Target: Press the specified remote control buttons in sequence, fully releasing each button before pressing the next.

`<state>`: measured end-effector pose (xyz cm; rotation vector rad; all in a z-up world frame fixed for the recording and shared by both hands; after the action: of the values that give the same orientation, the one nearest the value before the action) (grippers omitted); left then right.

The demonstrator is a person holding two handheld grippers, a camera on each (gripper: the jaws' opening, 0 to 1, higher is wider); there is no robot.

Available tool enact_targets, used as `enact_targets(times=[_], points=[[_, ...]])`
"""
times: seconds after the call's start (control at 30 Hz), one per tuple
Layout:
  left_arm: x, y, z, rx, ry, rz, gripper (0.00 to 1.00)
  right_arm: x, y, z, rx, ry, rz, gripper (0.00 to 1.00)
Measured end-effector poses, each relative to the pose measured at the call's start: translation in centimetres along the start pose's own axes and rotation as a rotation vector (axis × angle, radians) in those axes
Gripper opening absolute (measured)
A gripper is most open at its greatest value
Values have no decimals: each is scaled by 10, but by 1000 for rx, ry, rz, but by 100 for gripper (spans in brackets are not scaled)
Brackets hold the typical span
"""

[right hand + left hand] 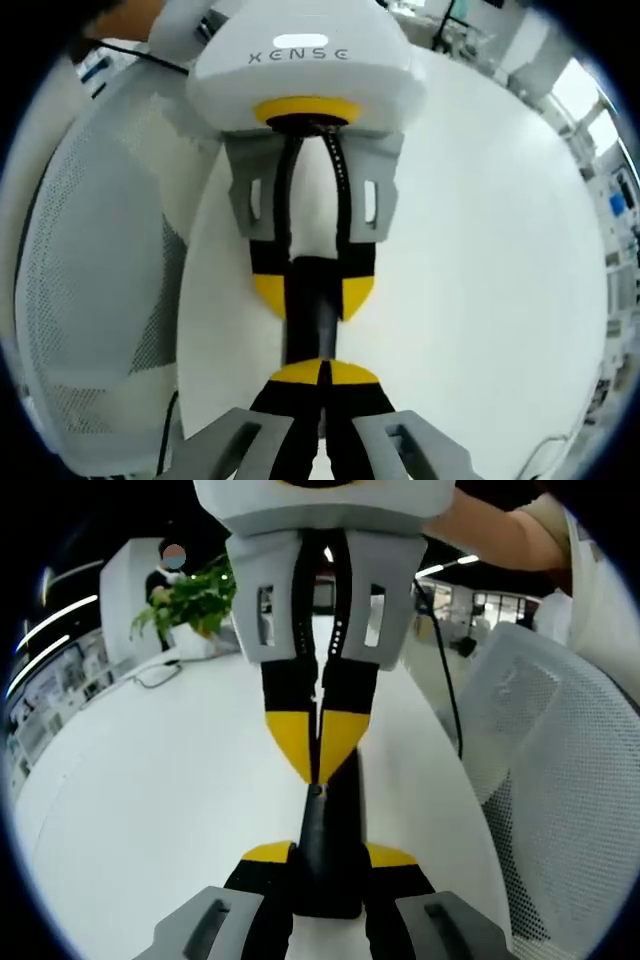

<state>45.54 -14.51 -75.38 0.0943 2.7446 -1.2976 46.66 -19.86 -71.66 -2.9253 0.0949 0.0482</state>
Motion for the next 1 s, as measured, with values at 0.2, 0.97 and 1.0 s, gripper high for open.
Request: enact_targets(times=[0.2, 0.97, 1.0], points=[[0, 0, 0, 0, 0, 0, 25, -1, -3, -2, 0, 2, -12, 0], [-1, 0, 0, 8, -1, 0, 25, -7, -11, 16, -3, -33, -28, 0], [-1, 1, 0, 8, -1, 0, 25, -7, -11, 17, -2, -34, -27, 0]])
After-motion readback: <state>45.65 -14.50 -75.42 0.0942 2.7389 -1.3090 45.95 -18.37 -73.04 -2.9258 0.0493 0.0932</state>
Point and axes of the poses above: the point that each gripper's makers call its tool centre point, and the gripper's own axes: z roughly forward along the fingers, x roughly to its right, y roughly out of its underside, the point moved 4 cm from there along -z, roughly backward along the fingers, and after that the axes turned 10 degrees about z, right-handed, at the moved point
